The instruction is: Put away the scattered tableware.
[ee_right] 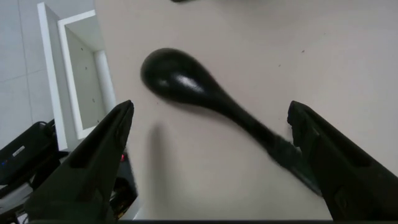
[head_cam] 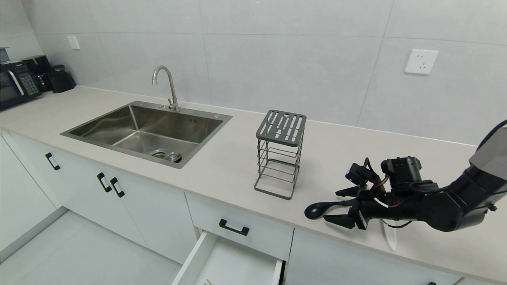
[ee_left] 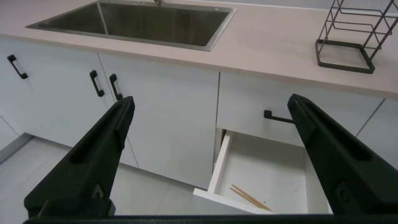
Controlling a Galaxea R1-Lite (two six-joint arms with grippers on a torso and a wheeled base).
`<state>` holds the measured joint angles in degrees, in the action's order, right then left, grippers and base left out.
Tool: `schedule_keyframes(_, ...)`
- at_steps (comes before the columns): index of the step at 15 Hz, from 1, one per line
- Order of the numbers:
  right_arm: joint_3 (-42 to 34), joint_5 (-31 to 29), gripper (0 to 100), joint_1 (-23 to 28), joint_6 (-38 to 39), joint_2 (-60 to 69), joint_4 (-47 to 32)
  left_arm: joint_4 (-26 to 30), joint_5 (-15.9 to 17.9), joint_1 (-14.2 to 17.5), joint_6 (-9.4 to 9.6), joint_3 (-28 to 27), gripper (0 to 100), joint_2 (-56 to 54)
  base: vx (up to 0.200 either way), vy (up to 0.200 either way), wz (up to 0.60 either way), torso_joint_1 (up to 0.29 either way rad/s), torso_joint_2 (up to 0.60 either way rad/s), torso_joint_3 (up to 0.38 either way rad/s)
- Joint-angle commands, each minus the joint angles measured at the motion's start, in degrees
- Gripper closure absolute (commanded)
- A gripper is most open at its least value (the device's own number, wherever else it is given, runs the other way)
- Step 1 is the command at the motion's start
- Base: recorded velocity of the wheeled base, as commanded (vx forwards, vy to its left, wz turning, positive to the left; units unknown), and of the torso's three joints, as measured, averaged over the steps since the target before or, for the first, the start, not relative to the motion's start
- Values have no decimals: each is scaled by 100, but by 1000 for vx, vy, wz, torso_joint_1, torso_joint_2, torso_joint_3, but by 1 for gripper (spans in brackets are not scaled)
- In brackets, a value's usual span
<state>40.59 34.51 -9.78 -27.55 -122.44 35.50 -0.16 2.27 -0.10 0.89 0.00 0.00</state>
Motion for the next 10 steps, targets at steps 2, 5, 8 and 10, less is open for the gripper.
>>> schedule_keyframes(2, 203, -120, 0, -15, 22, -386, 1, -2, 2, 1, -1, 0, 0, 0, 0, 0, 0, 0, 0, 0)
schedule_keyframes(5, 221, -120, 0, -15, 22, -438, 1, -2, 2, 1, -1, 0, 0, 0, 0, 0, 0, 0, 0, 0)
schedule_keyframes(8, 317, -120, 0, -15, 162, -570, 150, -2, -7, 1, -1, 0, 0, 0, 0, 0, 0, 0, 0, 0)
schedule_keyframes(10, 361, -129, 0, -24, 250, -658, 221, -2, 2, 1, -1, 0, 0, 0, 0, 0, 0, 0, 0, 0)
